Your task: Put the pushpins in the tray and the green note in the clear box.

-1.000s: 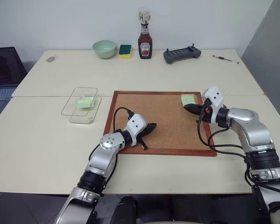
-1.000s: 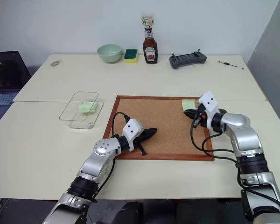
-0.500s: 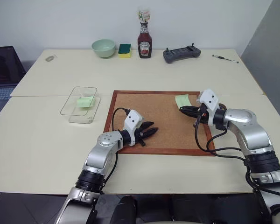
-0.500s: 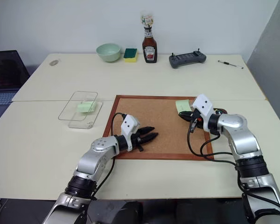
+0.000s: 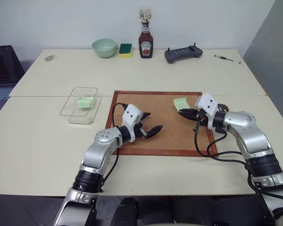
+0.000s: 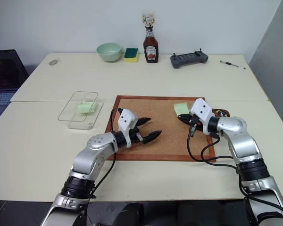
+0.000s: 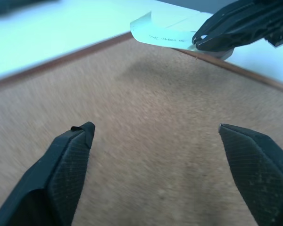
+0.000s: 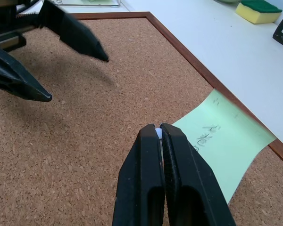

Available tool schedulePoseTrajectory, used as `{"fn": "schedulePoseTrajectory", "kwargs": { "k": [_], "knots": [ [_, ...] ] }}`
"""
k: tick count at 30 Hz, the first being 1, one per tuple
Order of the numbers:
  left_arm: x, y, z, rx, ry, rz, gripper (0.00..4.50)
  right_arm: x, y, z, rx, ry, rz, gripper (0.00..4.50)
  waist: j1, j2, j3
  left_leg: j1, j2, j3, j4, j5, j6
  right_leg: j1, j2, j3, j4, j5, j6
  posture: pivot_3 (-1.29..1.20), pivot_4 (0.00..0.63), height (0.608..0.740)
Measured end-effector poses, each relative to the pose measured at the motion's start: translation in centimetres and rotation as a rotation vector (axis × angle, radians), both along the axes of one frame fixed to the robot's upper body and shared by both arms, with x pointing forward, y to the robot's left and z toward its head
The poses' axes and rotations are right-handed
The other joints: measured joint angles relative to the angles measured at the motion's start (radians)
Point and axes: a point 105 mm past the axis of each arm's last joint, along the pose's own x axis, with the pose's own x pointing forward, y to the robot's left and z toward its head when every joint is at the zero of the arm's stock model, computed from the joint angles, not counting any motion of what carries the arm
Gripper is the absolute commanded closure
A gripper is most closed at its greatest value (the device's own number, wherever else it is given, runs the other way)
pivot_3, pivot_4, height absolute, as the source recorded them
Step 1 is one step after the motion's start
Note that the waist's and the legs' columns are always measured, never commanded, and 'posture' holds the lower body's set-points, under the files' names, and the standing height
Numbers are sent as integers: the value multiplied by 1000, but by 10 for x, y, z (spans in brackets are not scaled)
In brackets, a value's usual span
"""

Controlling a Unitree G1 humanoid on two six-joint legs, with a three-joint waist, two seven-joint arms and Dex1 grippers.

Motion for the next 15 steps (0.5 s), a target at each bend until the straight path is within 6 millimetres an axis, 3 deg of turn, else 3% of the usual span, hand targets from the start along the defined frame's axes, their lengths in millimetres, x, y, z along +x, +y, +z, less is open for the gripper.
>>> {"fn": "schedulePoseTrajectory", "kwargs": {
  "k": [8, 15],
  "knots": [
    [11, -10, 23, 258, -460, -133, 25, -6, 6, 3, 29, 42, 29, 4500, 1, 0, 0, -2, 0, 0, 0, 0, 0, -1, 0, 0, -2, 0, 0, 0, 150, 740],
    [18, -25, 30, 369, -656, -260, 25, -17, 18, 12, 76, 100, 75, 4500, -1, 0, 0, -3, -1, 0, 0, 0, 0, -2, 0, -1, -2, 0, 0, 0, 150, 740]
  ]
}}
